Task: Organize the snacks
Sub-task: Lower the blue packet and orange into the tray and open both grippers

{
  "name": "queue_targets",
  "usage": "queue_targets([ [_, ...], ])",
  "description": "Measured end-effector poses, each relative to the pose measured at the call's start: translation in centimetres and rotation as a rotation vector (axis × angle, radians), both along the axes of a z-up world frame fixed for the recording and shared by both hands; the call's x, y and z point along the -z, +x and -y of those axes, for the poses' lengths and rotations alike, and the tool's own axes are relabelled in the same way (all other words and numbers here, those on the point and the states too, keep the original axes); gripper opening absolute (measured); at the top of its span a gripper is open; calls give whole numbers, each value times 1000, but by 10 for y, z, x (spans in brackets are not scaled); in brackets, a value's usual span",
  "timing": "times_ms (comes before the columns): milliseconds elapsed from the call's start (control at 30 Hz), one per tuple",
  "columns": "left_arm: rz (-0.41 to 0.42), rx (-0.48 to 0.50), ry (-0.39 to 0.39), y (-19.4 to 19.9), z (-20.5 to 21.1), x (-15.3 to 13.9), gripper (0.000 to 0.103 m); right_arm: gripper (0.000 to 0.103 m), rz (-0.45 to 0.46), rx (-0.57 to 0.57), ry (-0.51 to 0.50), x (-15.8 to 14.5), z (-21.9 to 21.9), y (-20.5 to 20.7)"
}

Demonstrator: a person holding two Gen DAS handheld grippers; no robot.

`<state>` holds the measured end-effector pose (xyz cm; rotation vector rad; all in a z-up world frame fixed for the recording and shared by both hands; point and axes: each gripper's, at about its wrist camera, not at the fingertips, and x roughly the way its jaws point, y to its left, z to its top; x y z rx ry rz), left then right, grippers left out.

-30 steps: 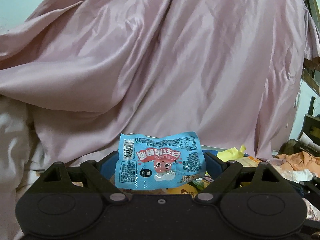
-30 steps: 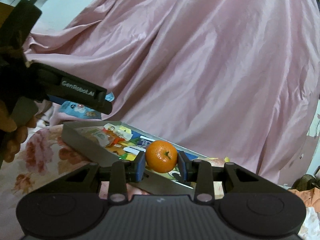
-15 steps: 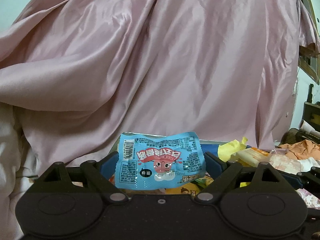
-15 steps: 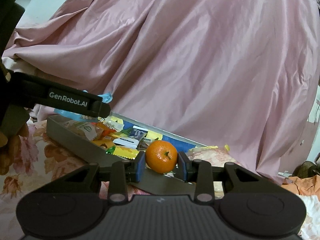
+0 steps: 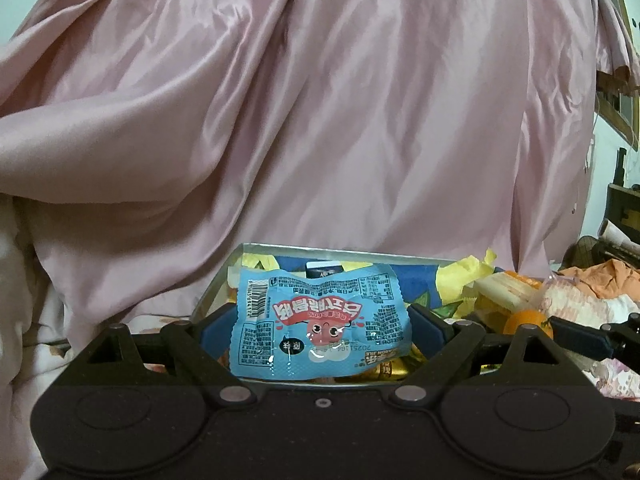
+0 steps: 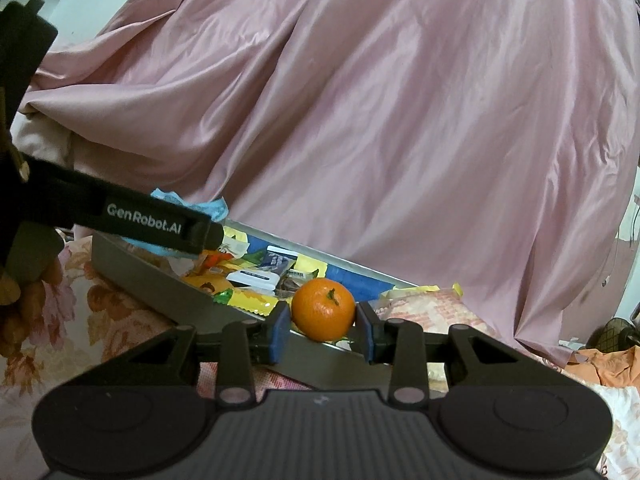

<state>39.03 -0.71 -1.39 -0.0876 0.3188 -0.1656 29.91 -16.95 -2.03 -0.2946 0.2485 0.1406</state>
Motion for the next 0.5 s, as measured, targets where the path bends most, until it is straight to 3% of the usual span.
queue_targets([
  [367,-38,20,-10,3,3,5,91,46,5,4,5,0,0,0],
  [500,-28,16,-21,3,2,4,98,51,10,6,6,1,0,0],
])
